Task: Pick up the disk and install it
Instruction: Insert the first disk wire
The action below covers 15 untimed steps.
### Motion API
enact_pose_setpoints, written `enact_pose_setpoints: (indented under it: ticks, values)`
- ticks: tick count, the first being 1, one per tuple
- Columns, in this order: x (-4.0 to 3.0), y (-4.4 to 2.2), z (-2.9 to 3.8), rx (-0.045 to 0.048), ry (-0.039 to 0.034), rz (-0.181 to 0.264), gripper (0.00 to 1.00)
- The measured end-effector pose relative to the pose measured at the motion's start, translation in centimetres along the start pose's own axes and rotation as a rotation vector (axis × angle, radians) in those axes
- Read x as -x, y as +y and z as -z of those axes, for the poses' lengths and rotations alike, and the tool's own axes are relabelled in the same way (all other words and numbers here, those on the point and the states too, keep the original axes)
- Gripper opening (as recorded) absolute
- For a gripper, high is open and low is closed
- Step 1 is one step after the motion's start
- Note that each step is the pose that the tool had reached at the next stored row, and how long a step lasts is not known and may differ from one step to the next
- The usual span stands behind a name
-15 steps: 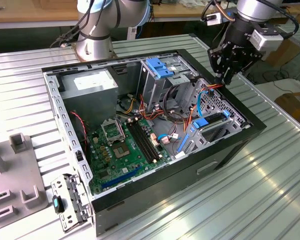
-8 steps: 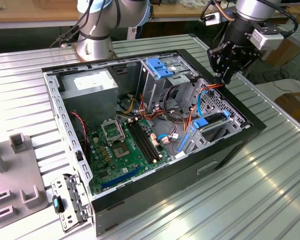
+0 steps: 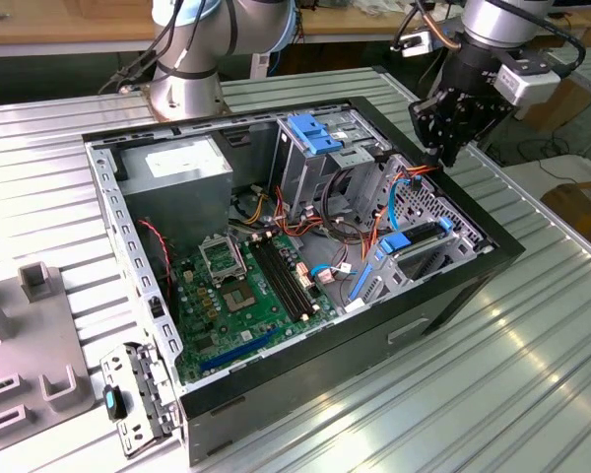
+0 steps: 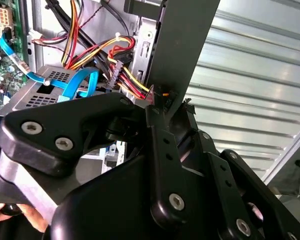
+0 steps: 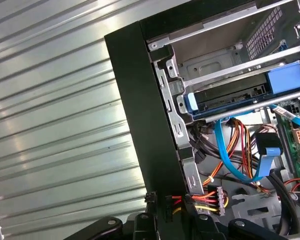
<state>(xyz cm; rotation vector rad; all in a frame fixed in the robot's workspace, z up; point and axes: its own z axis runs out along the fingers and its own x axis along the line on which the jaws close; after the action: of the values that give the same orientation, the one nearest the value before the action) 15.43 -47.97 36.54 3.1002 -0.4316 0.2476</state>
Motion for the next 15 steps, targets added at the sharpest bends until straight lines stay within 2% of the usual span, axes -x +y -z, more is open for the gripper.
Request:
enact_pose_setpoints:
  ticks: [2,6,7,9,15]
  values:
    - [0.2,0.11,-0.05,-0.0031,0.0032,0.013,0.33]
    - [0.2,0.11,-0.05,-0.0036,0.0037,0.014,0.33]
    - [0.2,0.11,-0.05,-0.0035,0.0037,0.014,0.31]
    - [0.2,0.11,-0.05,-0.0033,0.0038,0.014,0.18]
    - [0.2,0.11,-0.05,-0.0021,0.0041,0.014,0.17]
